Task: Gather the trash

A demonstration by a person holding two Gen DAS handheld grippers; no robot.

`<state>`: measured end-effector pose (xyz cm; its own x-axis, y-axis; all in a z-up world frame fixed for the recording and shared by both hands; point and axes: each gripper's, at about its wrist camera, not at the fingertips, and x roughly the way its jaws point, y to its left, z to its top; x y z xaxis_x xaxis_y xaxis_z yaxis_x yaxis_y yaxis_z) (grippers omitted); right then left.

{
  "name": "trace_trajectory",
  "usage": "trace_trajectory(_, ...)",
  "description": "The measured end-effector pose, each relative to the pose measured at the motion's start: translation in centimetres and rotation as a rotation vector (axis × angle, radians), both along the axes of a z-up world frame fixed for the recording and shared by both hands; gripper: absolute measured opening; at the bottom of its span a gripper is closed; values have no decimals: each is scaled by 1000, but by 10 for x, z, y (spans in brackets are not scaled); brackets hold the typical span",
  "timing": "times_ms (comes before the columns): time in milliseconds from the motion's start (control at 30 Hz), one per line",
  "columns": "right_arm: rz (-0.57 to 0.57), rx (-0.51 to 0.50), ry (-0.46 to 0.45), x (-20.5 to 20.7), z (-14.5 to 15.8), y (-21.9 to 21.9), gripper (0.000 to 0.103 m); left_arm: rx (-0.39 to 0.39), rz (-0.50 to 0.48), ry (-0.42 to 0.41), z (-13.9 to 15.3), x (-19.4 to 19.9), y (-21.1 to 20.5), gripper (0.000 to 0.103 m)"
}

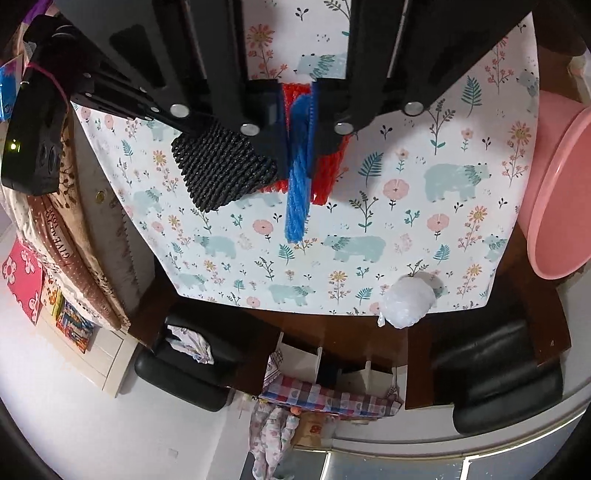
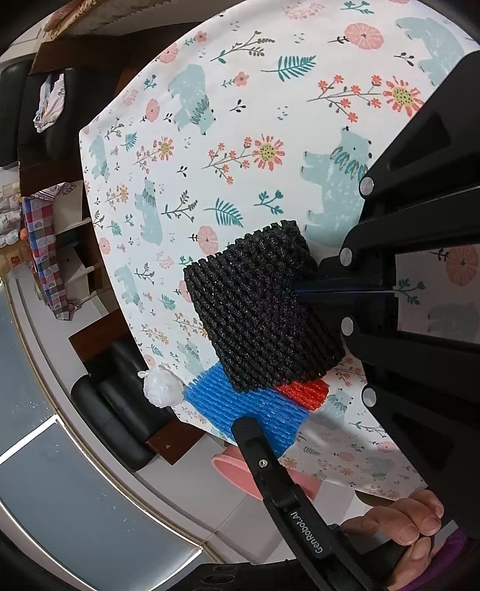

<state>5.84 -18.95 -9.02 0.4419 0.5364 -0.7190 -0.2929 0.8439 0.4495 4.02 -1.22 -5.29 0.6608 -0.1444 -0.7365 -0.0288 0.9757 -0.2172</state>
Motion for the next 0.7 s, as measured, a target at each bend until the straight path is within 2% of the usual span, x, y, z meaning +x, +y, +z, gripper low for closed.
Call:
trace_trajectory(467, -11, 53, 25, 0, -3, -9, 1, 38, 29, -39, 4, -21, -10, 6)
trace_trajectory(700, -29, -11, -9, -8, 2, -3, 1, 82, 47, -89, 16, -40, -6, 6)
